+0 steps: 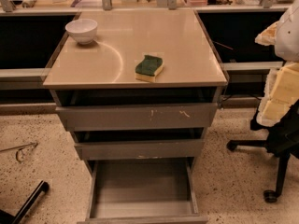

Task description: Place sponge into bottom drawer

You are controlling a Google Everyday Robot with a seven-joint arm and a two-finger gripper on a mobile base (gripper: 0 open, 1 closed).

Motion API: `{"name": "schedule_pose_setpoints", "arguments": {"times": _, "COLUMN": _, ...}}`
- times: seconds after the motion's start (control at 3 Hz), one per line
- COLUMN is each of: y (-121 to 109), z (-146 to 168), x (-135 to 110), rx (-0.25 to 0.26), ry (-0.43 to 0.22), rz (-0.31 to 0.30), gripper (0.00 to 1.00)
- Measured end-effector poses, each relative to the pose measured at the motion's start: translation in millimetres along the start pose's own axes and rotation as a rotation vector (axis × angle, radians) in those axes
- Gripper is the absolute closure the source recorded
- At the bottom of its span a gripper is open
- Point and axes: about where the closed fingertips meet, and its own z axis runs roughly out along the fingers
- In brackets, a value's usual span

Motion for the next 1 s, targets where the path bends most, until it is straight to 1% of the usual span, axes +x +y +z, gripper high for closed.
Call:
{"name": "schedule_pose_setpoints", "arguments": {"times": 0.33, "y": 0, "z": 0, "x": 0, "rx": 0.0, "ry": 0.0, "rz": 0.0, "gripper": 0.0}}
{"name": "schedule_pose_setpoints", "arguments": {"times": 0.67, "y": -3, "z": 5, "x": -7, "rx": 0.007, "ry": -0.024, "rz": -0.001, "gripper": 0.0}}
{"name": "schedule_pose_setpoints", "arguments": {"times": 1.0, "y": -10, "z": 38, "x": -29, "rx": -0.006, "ry": -0.102, "rz": 0.024, "gripper": 0.0}}
